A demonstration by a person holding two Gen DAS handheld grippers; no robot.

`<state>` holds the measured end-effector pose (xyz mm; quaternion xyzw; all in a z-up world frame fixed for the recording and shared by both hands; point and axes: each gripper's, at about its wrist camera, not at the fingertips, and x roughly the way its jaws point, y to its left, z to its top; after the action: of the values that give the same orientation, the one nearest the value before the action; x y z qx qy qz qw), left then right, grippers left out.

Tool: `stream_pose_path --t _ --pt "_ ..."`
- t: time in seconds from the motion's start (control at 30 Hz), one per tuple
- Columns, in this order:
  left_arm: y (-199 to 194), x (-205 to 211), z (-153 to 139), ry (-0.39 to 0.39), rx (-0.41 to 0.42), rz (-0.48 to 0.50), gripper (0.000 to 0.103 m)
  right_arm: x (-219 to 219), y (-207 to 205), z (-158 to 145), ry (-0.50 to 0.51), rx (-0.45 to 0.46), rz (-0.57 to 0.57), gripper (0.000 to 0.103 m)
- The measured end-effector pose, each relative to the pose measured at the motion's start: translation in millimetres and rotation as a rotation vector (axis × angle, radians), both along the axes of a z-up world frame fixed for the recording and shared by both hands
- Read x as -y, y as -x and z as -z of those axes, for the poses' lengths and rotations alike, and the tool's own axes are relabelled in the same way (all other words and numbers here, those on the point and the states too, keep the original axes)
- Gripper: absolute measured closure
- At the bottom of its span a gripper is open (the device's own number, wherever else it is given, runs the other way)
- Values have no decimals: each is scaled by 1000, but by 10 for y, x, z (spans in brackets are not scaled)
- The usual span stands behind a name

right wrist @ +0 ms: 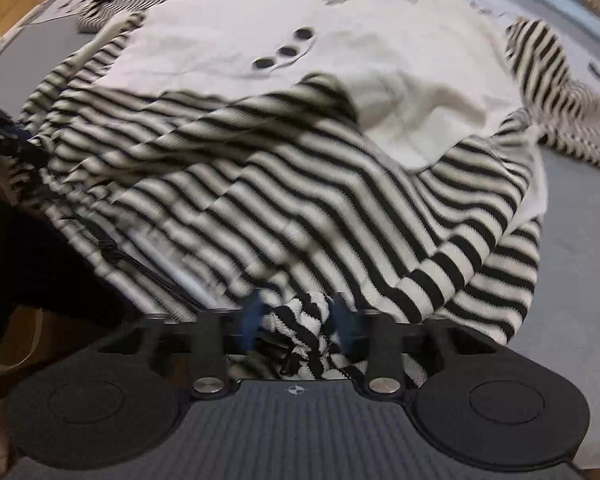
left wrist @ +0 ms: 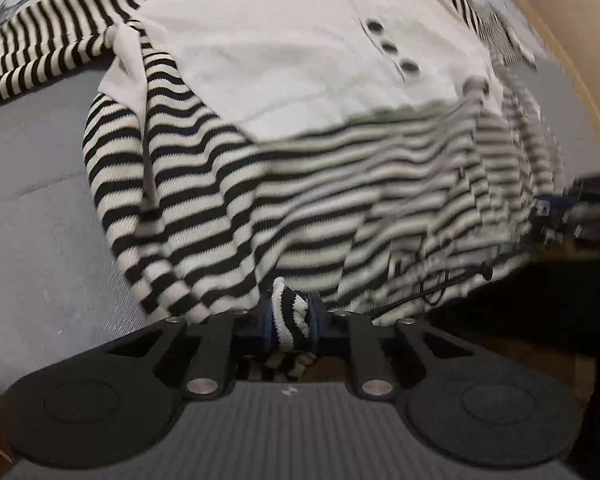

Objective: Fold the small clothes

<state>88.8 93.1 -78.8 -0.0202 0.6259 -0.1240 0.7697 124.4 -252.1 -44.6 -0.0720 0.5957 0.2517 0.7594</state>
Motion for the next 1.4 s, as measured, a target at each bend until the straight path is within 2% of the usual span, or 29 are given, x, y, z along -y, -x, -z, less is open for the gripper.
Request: stream_pose_path --t 0.07,0.13,0.2,0.27,0.33,0.4,0.5,0.6,0.7,0.83,0.9,0.97,1.07,1.17,1.23,1.27,1.3,1.37,1.4 --pt "7 24 -8 -22 -7 18 84 85 18 -23 -32 -31 -1 79" --pt "-18 12 -27 -5 9 19 81 181 51 -43 -44 -52 1 81" --pt "-39 -37 -102 26 65 -16 74 298 64 -68 -60 -53 16 82" --pt "-98 -38 -227 54 151 -50 60 395 55 -137 -73 -41 52 82" --pt "-120 5 -314 110 204 -48 57 459 43 -212 -98 1 91 82" --pt "-148 161 -316 155 208 10 55 508 33 -324 -130 56 115 82" --pt "-143 474 -223 152 189 136 55 453 12 -415 -171 109 119 79" --pt "-86 731 -81 125 159 262 55 245 13 -447 -181 142 48 69" --pt "-54 933 27 92 140 333 55 -49 49 -394 -182 140 -82 59" --pt "-61 1071 158 55 110 370 55 -437 117 -244 -103 134 -212 58" --pt "-58 1106 224 19 89 384 61 -562 132 -193 -65 134 -256 58" --pt "-54 1102 212 1 100 392 88 -621 110 -177 -60 130 -278 58" --pt "-52 1002 115 88 80 361 94 -721 119 -167 -59 139 -298 58" --pt "45 1028 43 143 78 422 94 -769 149 -132 -48 148 -318 58" --pt "119 1037 14 150 69 462 94 -773 186 -113 -42 146 -339 58" --pt "130 1031 23 148 59 471 94 -767 212 -109 -45 141 -356 65" --pt "137 1025 39 142 48 475 94 -763 243 -107 -50 140 -369 83" --pt "134 1005 54 125 42 467 93 -721 303 -114 -60 124 -397 101" --pt "120 997 57 127 35 457 93 -682 336 -112 -72 98 -414 103"
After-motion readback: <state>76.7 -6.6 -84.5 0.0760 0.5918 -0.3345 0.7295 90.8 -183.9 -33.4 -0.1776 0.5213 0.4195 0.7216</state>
